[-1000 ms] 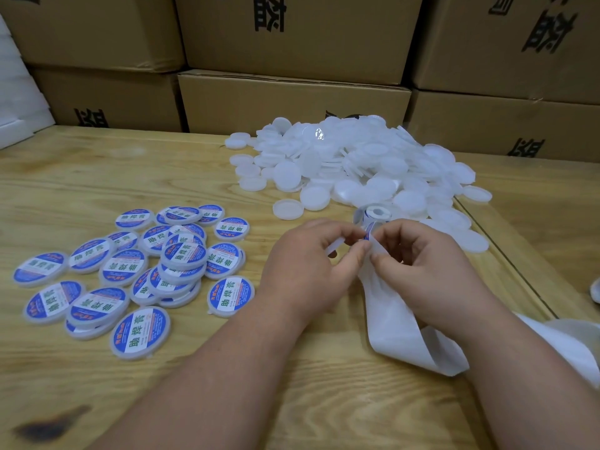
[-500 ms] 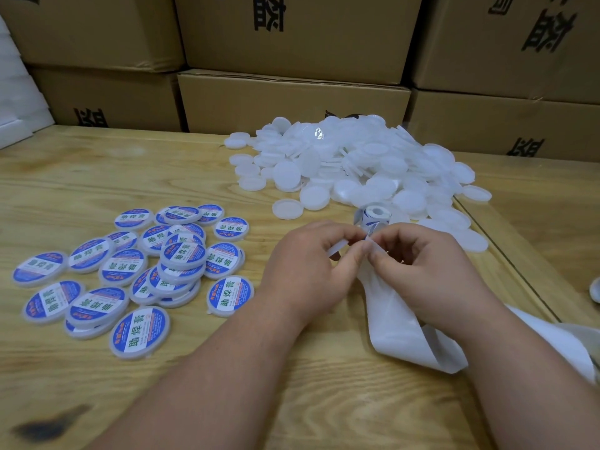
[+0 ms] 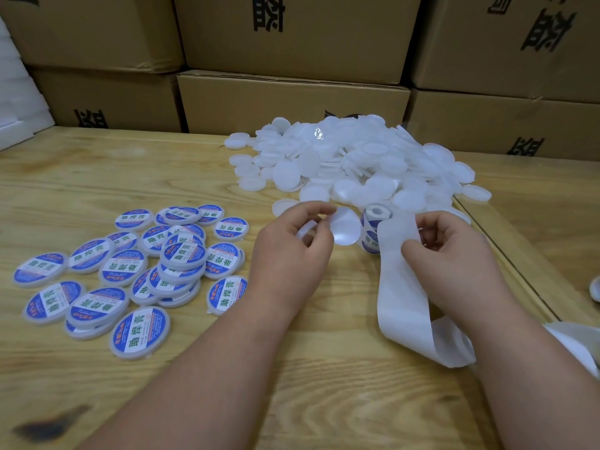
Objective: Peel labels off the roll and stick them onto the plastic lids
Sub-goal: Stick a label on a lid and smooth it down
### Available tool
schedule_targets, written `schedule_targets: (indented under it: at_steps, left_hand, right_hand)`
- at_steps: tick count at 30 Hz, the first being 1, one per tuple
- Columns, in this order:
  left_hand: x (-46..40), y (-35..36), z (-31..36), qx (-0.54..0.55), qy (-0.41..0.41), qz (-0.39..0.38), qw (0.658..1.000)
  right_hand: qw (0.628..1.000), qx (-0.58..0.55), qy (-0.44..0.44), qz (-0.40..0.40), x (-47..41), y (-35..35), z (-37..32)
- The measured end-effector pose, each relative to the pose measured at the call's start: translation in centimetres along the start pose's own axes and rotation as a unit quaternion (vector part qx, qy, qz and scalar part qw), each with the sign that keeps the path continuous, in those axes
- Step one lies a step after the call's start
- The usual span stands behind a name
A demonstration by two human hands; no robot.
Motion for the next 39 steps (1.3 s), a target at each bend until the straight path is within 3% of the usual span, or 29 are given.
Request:
schedule_targets:
  at_steps: [7, 11, 22, 27, 31, 35, 39]
  left_hand:
    - [0.6, 0.9, 0.2, -0.004, -0.023, -0.054, 0.998]
    - [0.8, 1.2, 0.1, 0.031, -0.044, -0.074, 0.996]
    - [0.4, 1.4, -0.4, 0.15, -0.086, -0.111, 0.979]
    - [0.5, 2.2, -0.2, 0.321, -0.136, -0.188, 0.918]
    - [0.5, 1.9, -0.1, 0.375, -0.162, -0.171, 0.897]
    - [0.4, 2.2, -0.1, 0.392, -0.195, -0.171, 0.882]
    - [0.5, 2.5, -0.3, 0.42, -0.215, -0.179, 0.863]
  right_hand:
    - [0.98, 0.07, -0.187, 0.021, 1.2, 0.5, -3.5]
    - [0.969, 0.098, -0.225, -0.001, 1.5, 1.0, -4.2]
    - [0.97, 0.058, -0.236, -0.006, 2.0, 0.7, -5.3]
    - [0.972, -0.001, -0.232, 0.038, 2.3, 0.2, -5.8]
    - [0.969, -0.131, -0.196, 0.071, 2.0, -0.8, -5.7]
    - [0.954, -0.254, -0.16, 0.018, 1.9, -0.5, -5.9]
    - [0.96, -0.261, -0.052, -0.083, 1.6, 0.9, -4.6]
Point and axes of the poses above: each hand's wrist, its own x-axis away from the middle knuckle, its own y-axis out of the palm, z = x × y, the point moved 6 cm from there along -x, towards the middle knuckle, and after that the axes turned 6 degrees about -y, right-handed, at the moved point
